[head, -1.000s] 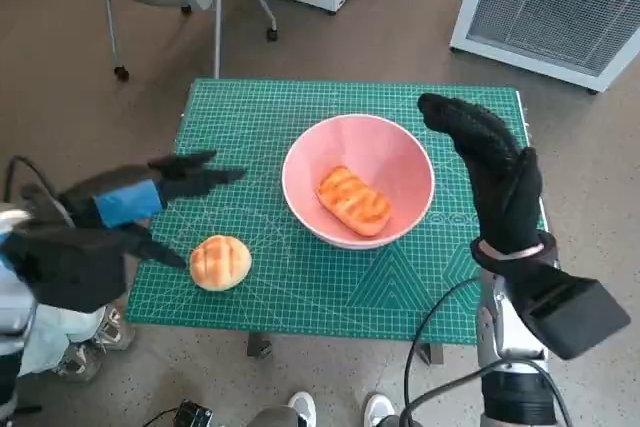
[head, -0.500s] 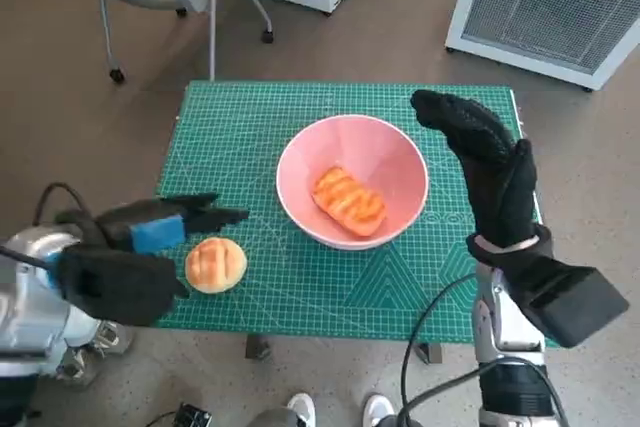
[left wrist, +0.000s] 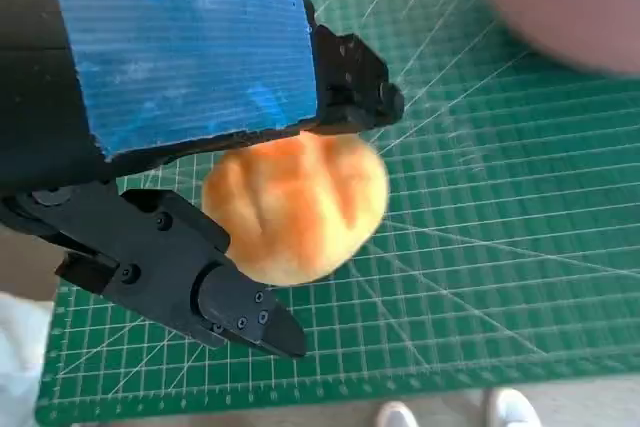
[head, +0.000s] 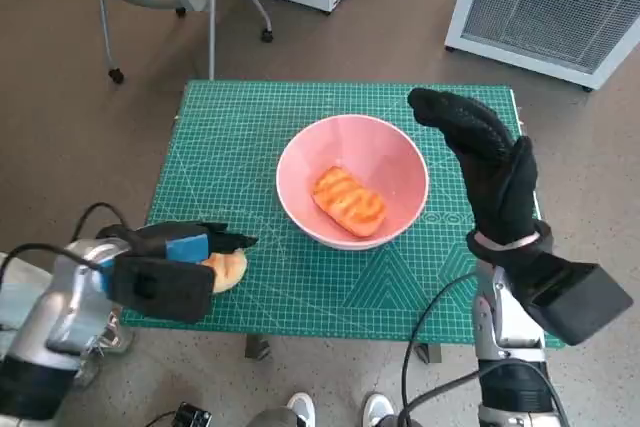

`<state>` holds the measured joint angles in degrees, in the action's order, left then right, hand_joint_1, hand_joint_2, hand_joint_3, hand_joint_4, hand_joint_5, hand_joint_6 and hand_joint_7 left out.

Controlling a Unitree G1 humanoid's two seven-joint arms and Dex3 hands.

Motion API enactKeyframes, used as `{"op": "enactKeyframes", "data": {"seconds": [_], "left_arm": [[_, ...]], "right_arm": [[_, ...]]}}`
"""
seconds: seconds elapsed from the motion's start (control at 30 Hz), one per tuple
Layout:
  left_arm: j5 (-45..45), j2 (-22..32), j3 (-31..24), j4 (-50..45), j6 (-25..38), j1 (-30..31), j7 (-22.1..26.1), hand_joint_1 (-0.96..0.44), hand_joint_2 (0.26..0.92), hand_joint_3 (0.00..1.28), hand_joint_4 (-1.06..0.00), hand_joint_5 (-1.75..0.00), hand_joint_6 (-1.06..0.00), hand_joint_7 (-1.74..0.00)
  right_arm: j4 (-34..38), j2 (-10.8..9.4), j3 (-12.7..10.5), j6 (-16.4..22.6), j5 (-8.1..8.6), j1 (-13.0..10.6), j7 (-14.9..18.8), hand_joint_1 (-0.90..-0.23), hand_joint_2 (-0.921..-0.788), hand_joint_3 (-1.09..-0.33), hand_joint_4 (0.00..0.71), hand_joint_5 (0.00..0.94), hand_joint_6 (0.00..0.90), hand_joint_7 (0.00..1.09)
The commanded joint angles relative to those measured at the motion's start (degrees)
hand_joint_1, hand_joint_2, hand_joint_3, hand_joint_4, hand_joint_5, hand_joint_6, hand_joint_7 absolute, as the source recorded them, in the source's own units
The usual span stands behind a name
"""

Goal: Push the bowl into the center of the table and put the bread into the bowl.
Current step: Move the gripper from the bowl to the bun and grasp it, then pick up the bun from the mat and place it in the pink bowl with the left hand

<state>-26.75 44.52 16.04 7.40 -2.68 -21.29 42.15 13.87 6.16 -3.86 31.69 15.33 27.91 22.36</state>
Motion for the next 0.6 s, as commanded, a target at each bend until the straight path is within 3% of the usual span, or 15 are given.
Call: {"op": "enactKeyframes", "data": {"seconds": [0.03, 0.1, 0.2, 0.3, 0.4, 0.6], "left_arm": [[-2.1, -1.1, 0.8, 3.2, -4.0, -0.9, -4.9, -0.07, 0.861, 0.04, -0.66, -0.61, -0.64, -0.59], [-2.1, -1.1, 0.9, 3.7, -4.7, -1.0, -5.5, -0.03, 0.896, 0.06, -0.69, -0.95, -0.61, -0.91], [-2.2, -1.1, 0.9, 4.2, -5.3, -1.1, -6.0, -0.01, 0.912, 0.07, -0.71, -1.11, -0.6, -1.07], [-2.2, -1.1, 0.8, 4.7, -6.5, -1.1, -7.0, 0.0, 0.918, 0.07, -0.71, -1.16, -0.59, -1.12], [-1.1, -0.2, -0.5, 6.4, -12.1, -1.7, -9.9, 0.0, 0.919, 0.06, -0.73, -1.14, -0.61, -1.14], [1.3, 0.5, -2.7, 8.1, -16.5, -4.0, -10.4, 0.0, 0.92, 0.08, -0.72, -1.11, -0.58, -1.24]], "right_arm": [[0.4, 0.4, -0.2, -0.9, 0.31, -0.9, 0.8, -0.748, -0.921, -0.755, 0.131, 0.004, -0.001, 0.53], [0.3, 0.4, -0.2, -0.9, 0.34, -0.9, 0.8, -0.747, -0.921, -0.755, 0.131, 0.004, -0.001, 0.53], [0.4, 0.4, -0.2, -0.9, 0.35, -0.9, 0.9, -0.747, -0.921, -0.756, 0.131, 0.003, -0.001, 0.53], [0.3, 0.5, -0.3, -0.9, 0.39, -0.9, 0.9, -0.747, -0.921, -0.756, 0.131, 0.003, -0.001, 0.53], [0.0, 0.8, -0.5, -1.0, 0.46, -1.0, 1.1, -0.747, -0.921, -0.756, 0.131, 0.003, -0.001, 0.53], [0.1, 1.0, -0.6, -1.0, 0.48, -1.1, 1.3, -0.749, -0.921, -0.755, 0.131, 0.003, -0.001, 0.53]]}}
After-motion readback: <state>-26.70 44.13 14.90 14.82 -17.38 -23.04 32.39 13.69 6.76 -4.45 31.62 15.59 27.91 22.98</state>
